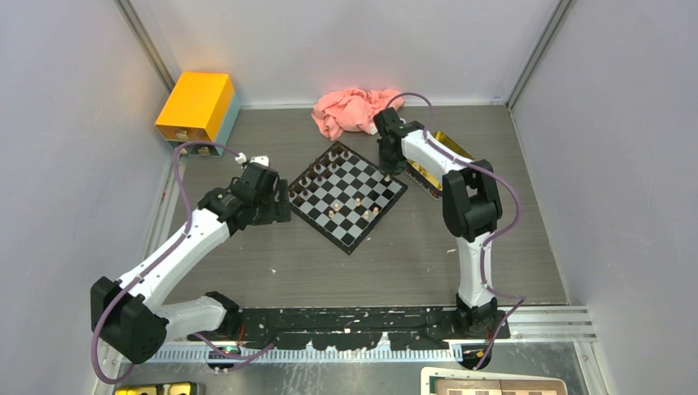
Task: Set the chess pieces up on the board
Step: Place the chess piece on the chessboard.
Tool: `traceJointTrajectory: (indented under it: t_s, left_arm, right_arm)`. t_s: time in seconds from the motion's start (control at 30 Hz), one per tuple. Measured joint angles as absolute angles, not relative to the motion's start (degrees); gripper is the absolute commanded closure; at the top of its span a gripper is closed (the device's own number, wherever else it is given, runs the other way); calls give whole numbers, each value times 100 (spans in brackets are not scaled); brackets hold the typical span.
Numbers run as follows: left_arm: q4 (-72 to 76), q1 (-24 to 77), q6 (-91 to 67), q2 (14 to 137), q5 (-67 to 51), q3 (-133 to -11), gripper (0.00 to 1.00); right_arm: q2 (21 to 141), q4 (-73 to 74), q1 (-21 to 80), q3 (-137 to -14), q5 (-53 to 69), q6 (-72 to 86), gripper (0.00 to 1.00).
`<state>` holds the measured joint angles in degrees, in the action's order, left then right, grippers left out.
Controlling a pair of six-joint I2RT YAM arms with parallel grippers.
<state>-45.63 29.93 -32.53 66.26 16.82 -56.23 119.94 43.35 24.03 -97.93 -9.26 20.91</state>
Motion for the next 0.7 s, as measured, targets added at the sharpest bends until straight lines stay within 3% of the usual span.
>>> traceJointTrajectory:
  t_s: [0.5, 0.7]
  left_arm:
    - [-4447, 2993, -3249, 6665, 1645, -5623, 13]
    - [-4431, 2993, -3234, 6665, 1645, -5623, 13]
  right_arm:
    - [12127, 4340, 2436, -9793, -860, 2099, 97]
    - [12193, 4342, 2456, -9793, -845, 2115, 91]
